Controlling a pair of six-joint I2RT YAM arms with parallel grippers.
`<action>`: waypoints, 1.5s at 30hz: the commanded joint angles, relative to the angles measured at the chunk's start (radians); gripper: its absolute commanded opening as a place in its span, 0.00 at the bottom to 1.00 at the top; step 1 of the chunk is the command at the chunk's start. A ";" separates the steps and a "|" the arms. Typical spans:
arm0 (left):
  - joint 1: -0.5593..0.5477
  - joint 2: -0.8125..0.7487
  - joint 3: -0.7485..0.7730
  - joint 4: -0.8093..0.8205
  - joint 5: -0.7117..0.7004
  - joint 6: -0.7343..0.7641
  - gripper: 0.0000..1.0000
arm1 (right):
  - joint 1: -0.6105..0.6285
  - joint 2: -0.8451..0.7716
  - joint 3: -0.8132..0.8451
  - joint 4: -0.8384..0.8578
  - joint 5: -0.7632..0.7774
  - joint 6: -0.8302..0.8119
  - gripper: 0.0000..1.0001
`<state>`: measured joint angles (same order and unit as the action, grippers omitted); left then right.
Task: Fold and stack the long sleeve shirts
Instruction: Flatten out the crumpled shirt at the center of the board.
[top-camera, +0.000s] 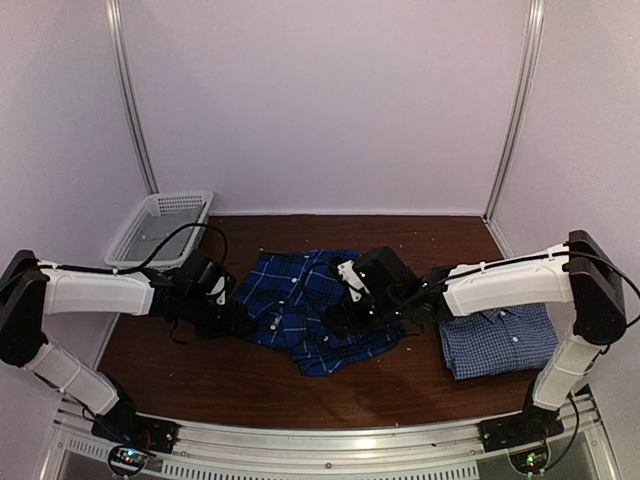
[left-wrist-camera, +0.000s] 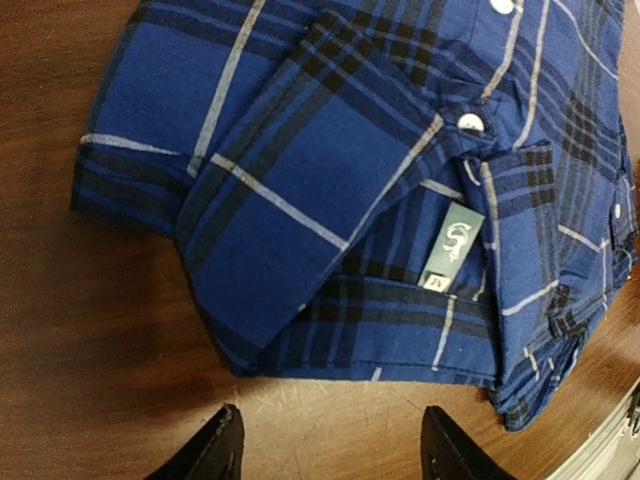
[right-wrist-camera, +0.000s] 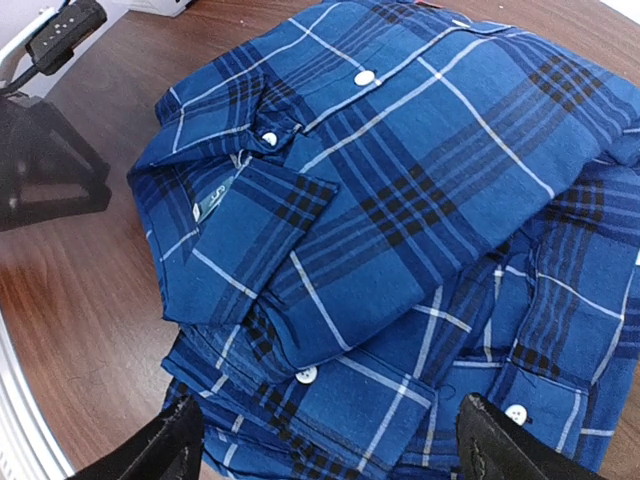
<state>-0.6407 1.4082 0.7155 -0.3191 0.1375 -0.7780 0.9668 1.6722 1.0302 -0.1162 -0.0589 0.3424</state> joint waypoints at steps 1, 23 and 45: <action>0.003 0.088 0.034 0.100 -0.030 -0.009 0.62 | 0.038 0.059 0.076 -0.004 0.089 -0.014 0.88; -0.008 0.127 0.127 0.127 0.022 0.059 0.00 | 0.044 0.116 0.003 0.044 0.162 0.026 0.82; -0.008 0.276 0.092 0.084 -0.096 0.025 0.60 | 0.044 0.152 -0.070 0.053 0.172 0.056 0.78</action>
<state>-0.6453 1.6344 0.8261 -0.2783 0.0143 -0.7498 1.0084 1.8072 0.9749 -0.0772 0.0879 0.3897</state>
